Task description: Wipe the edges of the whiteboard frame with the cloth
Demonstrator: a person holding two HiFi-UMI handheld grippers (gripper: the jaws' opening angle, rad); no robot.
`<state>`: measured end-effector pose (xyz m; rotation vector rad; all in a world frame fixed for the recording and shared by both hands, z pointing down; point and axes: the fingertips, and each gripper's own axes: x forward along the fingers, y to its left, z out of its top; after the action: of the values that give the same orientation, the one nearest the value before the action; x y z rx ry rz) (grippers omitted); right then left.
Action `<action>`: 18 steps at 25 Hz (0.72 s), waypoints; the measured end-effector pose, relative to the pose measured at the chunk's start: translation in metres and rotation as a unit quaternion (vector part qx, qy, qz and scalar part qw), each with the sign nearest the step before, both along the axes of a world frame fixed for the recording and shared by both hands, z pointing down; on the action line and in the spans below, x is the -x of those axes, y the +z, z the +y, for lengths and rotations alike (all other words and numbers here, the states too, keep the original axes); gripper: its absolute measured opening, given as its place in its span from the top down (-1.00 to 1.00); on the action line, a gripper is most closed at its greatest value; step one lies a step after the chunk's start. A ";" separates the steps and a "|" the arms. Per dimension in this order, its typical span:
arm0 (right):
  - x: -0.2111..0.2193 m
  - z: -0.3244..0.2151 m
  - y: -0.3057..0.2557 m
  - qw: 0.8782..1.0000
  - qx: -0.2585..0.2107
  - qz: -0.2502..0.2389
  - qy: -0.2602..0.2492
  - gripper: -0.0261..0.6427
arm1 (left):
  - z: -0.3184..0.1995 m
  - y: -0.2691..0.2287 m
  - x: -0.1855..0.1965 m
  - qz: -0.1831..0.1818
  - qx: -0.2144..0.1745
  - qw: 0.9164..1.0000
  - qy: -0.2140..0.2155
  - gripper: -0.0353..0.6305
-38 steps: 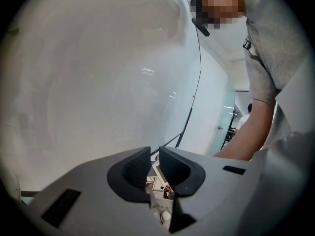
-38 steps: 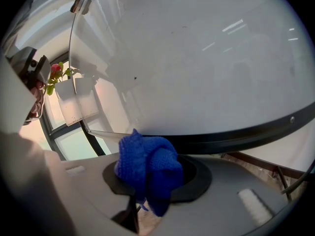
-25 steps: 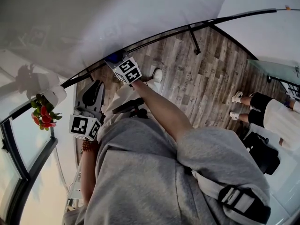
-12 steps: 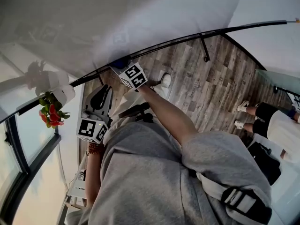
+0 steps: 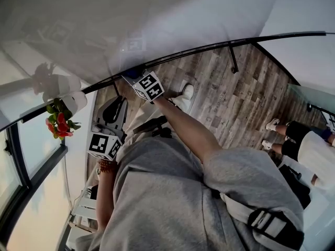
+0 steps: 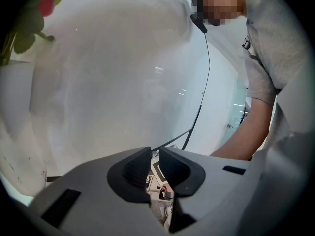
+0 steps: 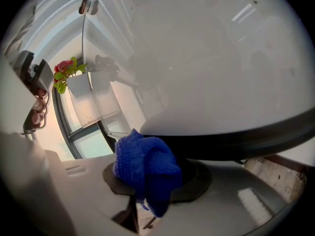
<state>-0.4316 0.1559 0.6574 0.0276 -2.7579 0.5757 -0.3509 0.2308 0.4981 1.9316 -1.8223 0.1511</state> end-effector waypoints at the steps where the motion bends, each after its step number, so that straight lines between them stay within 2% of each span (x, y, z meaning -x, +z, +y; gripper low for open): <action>1: 0.001 0.002 0.000 1.000 0.000 -0.001 -0.002 0.52 | 0.001 0.000 0.001 0.000 0.000 1.000 -0.002 0.71; 18: 0.039 0.048 -0.002 0.998 0.016 -0.020 -0.049 0.52 | 0.030 0.006 0.018 -0.002 0.013 0.999 -0.036 0.71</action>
<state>-0.4710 0.2040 0.6558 -0.1283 -2.7700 0.6005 -0.3687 0.2605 0.5038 1.8468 -1.8802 0.1546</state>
